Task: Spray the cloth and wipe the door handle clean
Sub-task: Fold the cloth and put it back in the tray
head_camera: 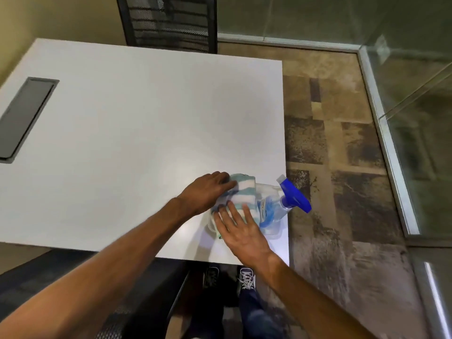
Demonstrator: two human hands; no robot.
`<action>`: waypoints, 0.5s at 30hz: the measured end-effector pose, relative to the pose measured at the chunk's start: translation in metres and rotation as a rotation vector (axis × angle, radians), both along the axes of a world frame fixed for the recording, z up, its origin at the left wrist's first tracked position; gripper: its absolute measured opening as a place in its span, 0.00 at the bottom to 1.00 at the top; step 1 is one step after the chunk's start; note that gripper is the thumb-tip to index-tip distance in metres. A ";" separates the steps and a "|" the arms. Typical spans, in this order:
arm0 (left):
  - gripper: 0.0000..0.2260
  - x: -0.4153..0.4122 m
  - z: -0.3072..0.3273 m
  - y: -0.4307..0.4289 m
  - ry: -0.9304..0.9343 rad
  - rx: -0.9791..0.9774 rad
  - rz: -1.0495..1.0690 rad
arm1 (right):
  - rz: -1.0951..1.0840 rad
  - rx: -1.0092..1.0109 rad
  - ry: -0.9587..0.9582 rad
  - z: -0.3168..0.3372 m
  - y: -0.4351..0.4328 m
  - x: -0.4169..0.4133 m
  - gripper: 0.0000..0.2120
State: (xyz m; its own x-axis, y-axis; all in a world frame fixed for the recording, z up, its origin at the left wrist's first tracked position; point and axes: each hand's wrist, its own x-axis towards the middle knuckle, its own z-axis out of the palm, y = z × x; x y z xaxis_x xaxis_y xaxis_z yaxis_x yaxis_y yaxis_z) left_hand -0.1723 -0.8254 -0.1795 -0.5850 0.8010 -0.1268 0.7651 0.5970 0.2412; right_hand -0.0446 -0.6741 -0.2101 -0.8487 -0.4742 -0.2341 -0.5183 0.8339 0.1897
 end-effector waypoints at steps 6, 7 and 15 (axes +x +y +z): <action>0.26 -0.007 -0.042 -0.014 0.119 -0.037 -0.195 | -0.079 -0.049 -0.106 -0.013 0.001 0.000 0.28; 0.28 -0.007 -0.047 -0.021 0.122 -0.086 -0.216 | -0.101 -0.050 -0.110 -0.013 0.000 0.000 0.30; 0.30 0.000 -0.061 -0.051 0.021 -0.091 -0.207 | -0.256 -0.322 -0.203 -0.018 -0.001 -0.001 0.39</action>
